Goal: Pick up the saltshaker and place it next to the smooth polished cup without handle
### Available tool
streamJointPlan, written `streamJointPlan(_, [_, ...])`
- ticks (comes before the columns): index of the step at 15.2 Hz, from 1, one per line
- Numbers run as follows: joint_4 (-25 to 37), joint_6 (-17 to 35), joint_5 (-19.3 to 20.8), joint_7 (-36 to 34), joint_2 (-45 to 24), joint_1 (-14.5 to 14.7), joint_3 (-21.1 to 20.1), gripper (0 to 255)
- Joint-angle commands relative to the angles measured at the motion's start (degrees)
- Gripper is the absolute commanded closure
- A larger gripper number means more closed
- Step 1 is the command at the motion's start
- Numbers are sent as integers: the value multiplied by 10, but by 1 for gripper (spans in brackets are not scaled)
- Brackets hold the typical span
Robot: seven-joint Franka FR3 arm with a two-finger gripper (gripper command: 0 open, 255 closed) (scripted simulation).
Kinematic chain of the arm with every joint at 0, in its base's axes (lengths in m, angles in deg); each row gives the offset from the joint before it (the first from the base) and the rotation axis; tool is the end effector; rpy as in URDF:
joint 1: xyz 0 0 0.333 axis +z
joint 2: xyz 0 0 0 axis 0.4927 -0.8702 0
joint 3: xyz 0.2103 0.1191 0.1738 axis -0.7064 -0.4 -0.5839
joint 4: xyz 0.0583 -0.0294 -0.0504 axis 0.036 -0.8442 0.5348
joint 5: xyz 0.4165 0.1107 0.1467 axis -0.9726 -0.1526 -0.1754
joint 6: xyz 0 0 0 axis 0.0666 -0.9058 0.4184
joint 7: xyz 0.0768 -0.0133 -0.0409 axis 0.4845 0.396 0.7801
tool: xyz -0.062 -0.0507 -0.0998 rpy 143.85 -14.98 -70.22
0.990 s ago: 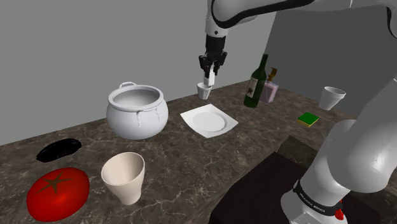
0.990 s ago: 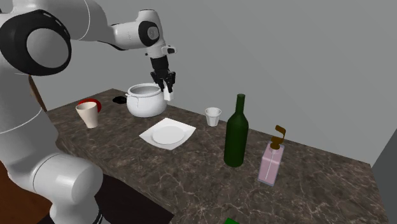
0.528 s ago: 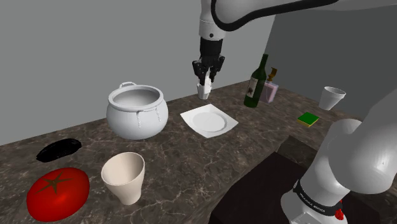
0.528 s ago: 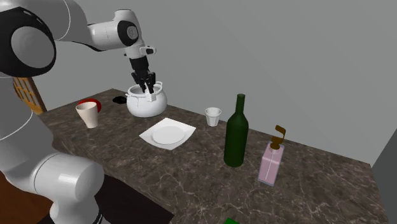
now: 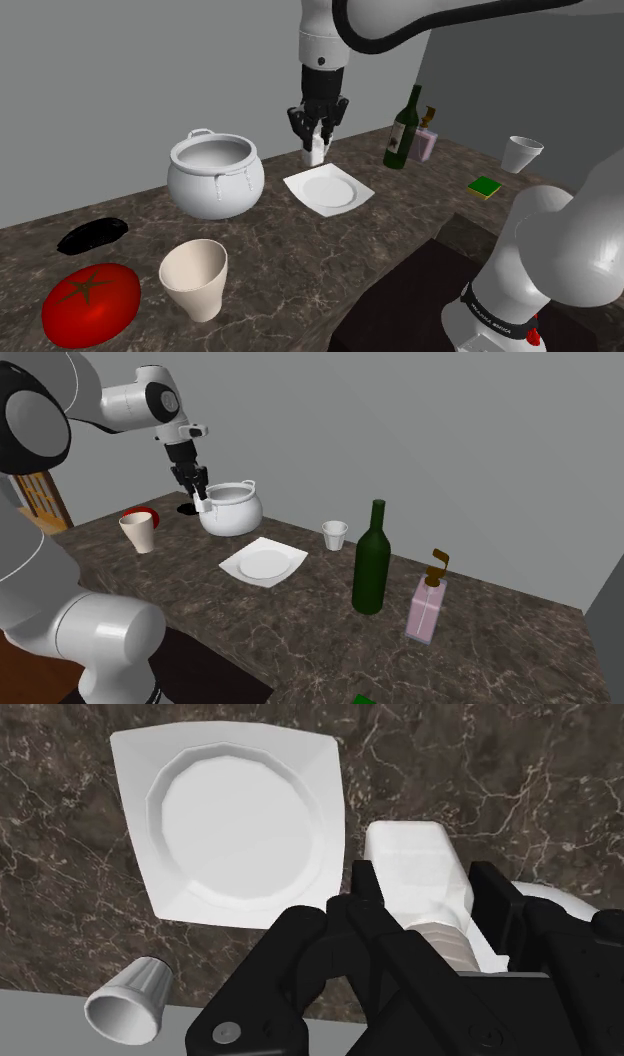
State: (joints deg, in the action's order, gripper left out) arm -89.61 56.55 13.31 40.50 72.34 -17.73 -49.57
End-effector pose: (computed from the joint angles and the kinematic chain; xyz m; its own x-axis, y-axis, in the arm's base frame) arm 0.5020 0.1773 0.4923 0.9793 -0.1820 0.0887 -0.1911 -0.9755 0.1087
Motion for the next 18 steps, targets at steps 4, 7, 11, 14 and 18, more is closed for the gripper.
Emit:
streamJointPlan(4, [2,-10,-15,-72,0,29,-49,255])
streamJointPlan(7, [12,-18,-22,-114,-5,45,-78,255])
streamJointPlan(11, [33,-28,-29,-172,-22,65,-117,255])
streamJointPlan(14, [56,-36,-31,-216,-42,80,-147,255])
streamJointPlan(18, [94,-47,-26,-276,-77,98,-186,255])
